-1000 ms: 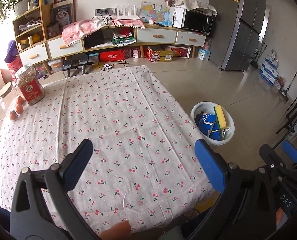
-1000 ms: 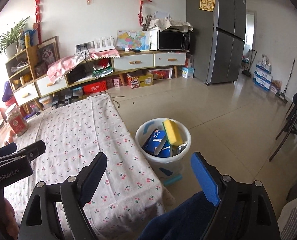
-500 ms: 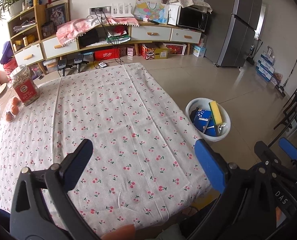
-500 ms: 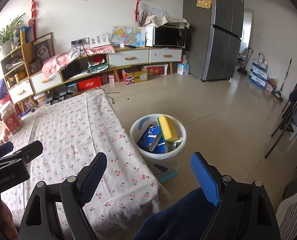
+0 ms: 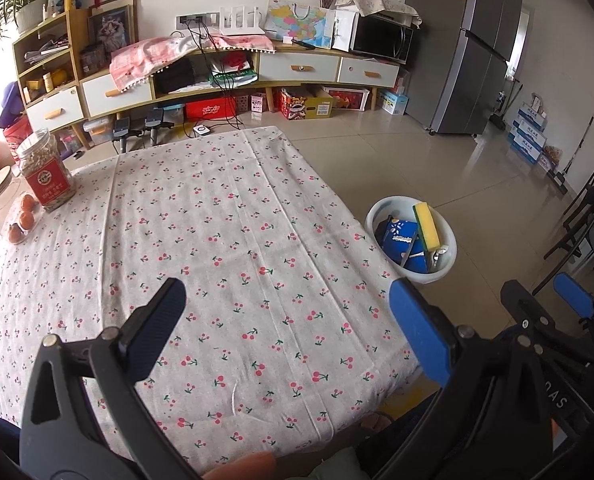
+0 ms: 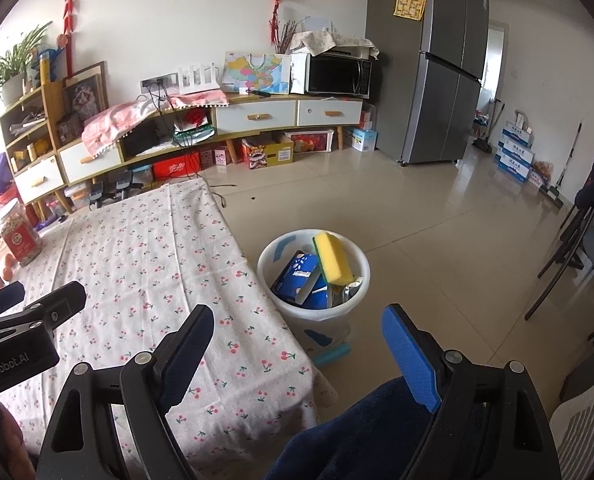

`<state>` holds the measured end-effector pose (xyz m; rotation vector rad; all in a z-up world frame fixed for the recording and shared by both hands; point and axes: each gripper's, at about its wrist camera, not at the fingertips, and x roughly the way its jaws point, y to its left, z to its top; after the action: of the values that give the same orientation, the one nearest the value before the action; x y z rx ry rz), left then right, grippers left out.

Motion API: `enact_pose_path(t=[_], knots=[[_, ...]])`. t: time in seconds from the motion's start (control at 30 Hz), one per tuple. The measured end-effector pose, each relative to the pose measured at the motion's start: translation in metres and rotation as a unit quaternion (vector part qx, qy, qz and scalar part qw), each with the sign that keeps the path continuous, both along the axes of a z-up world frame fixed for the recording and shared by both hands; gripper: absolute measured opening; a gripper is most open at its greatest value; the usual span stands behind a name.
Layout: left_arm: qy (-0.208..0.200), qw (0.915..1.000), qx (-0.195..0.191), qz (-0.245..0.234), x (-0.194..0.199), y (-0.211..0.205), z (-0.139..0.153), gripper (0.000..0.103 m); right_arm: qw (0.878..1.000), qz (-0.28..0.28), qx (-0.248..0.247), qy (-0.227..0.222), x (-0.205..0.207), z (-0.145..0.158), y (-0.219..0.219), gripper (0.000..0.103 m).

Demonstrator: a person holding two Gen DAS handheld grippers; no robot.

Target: Collect trash

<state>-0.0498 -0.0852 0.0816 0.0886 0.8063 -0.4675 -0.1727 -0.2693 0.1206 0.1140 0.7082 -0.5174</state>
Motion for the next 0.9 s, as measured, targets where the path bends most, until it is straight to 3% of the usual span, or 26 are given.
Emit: enact_pose_path(t=[0.9], knots=[[0.01, 0.9999, -0.004, -0.006, 0.0031, -0.0009, -0.0011, 0.101, 1.0, -0.001, 0.001, 0.005, 0.0014, -0.0033, -0.0026, 0.087]])
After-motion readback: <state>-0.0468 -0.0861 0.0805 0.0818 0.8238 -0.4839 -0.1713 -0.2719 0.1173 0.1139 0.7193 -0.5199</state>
